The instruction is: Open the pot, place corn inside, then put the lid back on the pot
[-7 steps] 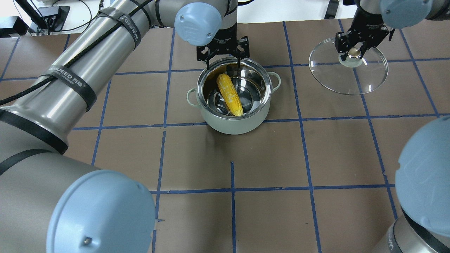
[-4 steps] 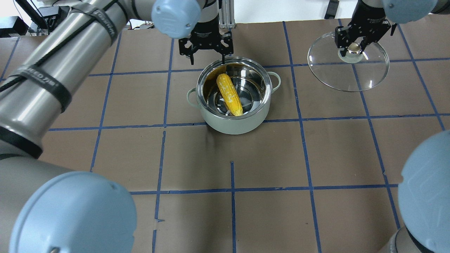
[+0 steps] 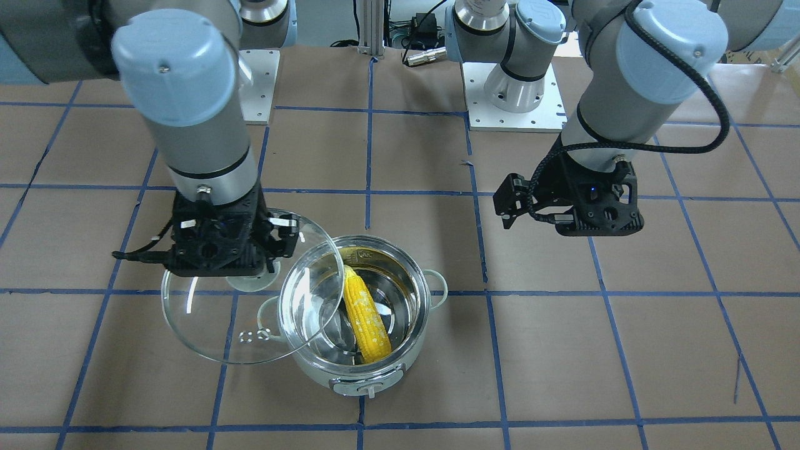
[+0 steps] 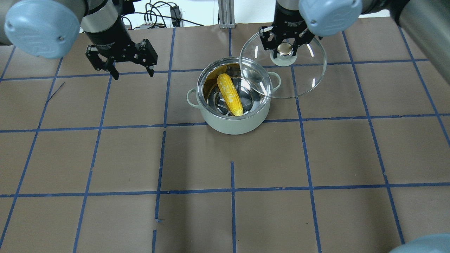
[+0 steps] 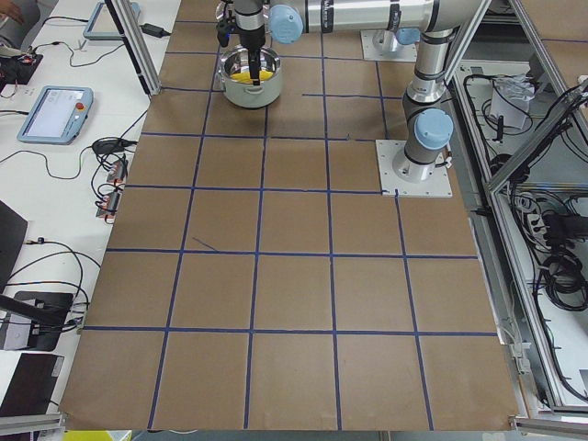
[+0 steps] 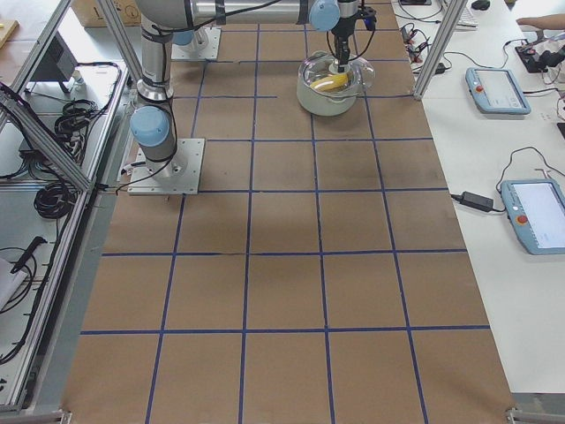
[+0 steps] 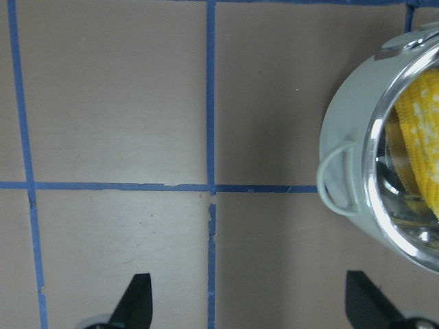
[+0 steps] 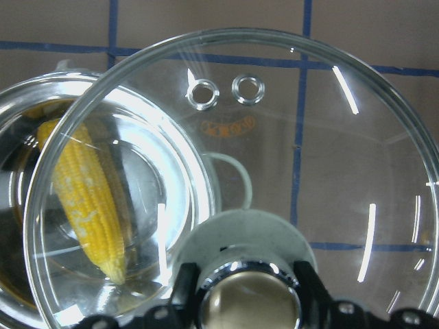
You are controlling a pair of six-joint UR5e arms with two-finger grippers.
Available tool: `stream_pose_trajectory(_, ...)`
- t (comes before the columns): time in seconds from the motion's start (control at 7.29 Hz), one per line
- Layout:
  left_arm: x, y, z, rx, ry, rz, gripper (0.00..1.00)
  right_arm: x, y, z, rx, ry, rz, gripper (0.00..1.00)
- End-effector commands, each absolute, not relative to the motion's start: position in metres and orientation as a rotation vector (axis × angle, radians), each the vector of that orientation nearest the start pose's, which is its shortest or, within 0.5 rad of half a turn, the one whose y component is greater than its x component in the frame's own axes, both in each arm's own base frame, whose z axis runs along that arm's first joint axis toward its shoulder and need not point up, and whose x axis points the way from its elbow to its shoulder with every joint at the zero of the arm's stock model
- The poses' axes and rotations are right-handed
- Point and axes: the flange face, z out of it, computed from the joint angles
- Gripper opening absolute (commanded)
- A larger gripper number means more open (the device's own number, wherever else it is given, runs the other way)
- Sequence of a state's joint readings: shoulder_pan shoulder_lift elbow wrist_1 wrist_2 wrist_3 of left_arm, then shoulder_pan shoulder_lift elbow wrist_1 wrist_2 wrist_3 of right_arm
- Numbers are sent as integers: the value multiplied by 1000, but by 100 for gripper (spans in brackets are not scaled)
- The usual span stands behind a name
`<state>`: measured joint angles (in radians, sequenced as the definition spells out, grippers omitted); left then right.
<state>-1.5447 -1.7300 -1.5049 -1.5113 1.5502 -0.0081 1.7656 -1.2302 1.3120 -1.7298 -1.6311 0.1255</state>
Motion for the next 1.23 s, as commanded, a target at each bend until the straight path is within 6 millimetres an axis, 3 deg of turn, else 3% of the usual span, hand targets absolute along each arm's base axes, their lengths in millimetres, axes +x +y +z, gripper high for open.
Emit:
stream_pose_trajectory(0.0,-100,-537,443,-64,3162,64,100,289,-612,434,-20,3168,-127,12)
stream_pose_trajectory(0.14,-101,-529,442,-64,3162,62,100,331,-606,416,-78,3170,-101,12)
stream_pose_trajectory(0.27,-100,-525,440,-66,3161,62,100,346,-607,400,-36,3162,-68,12)
stream_pose_trajectory(1.1,-97,-527,449,-78,3152,50,100,350,-613,368,-31,3127,23,9)
